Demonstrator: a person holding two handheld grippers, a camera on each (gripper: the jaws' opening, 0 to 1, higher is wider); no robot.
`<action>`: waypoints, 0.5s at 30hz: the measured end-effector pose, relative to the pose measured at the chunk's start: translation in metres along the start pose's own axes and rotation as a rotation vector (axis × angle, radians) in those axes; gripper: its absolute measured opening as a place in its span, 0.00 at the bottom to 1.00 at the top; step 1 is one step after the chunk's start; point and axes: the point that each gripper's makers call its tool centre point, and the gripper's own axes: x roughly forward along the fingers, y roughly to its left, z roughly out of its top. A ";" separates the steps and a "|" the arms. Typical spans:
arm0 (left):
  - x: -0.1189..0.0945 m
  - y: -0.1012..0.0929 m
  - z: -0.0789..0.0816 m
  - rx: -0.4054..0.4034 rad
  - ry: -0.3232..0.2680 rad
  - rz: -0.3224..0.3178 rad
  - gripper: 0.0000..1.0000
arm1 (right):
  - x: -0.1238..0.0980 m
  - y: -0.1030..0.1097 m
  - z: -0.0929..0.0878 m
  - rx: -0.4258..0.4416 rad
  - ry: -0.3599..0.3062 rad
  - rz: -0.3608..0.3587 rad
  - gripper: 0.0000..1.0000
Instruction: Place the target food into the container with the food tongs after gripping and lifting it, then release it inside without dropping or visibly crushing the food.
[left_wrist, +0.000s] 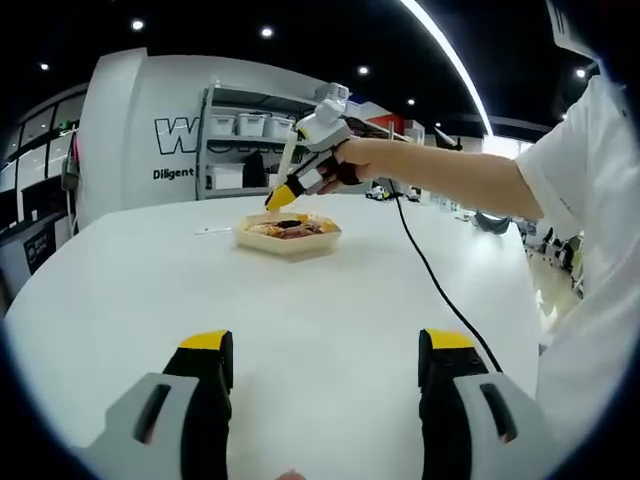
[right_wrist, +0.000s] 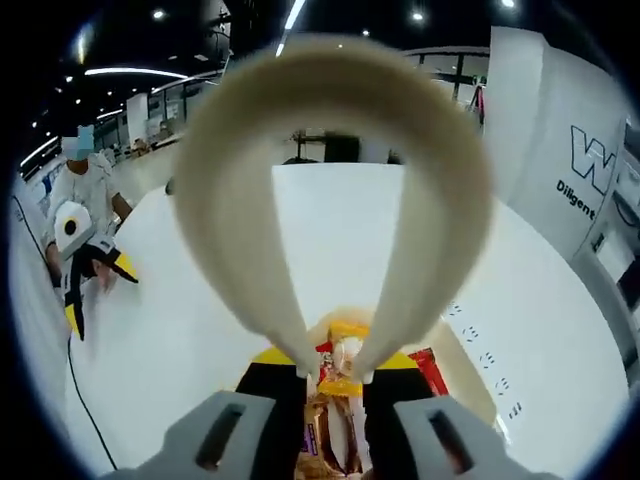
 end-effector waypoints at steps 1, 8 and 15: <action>0.000 0.000 0.000 0.001 0.000 0.000 0.75 | -0.001 0.001 0.000 0.010 -0.013 0.000 0.15; 0.004 -0.006 0.002 0.009 0.001 -0.015 0.75 | -0.016 0.009 -0.009 0.058 -0.061 -0.021 0.15; 0.008 -0.011 0.002 0.013 0.003 -0.029 0.75 | -0.029 0.021 -0.017 0.100 -0.117 -0.033 0.15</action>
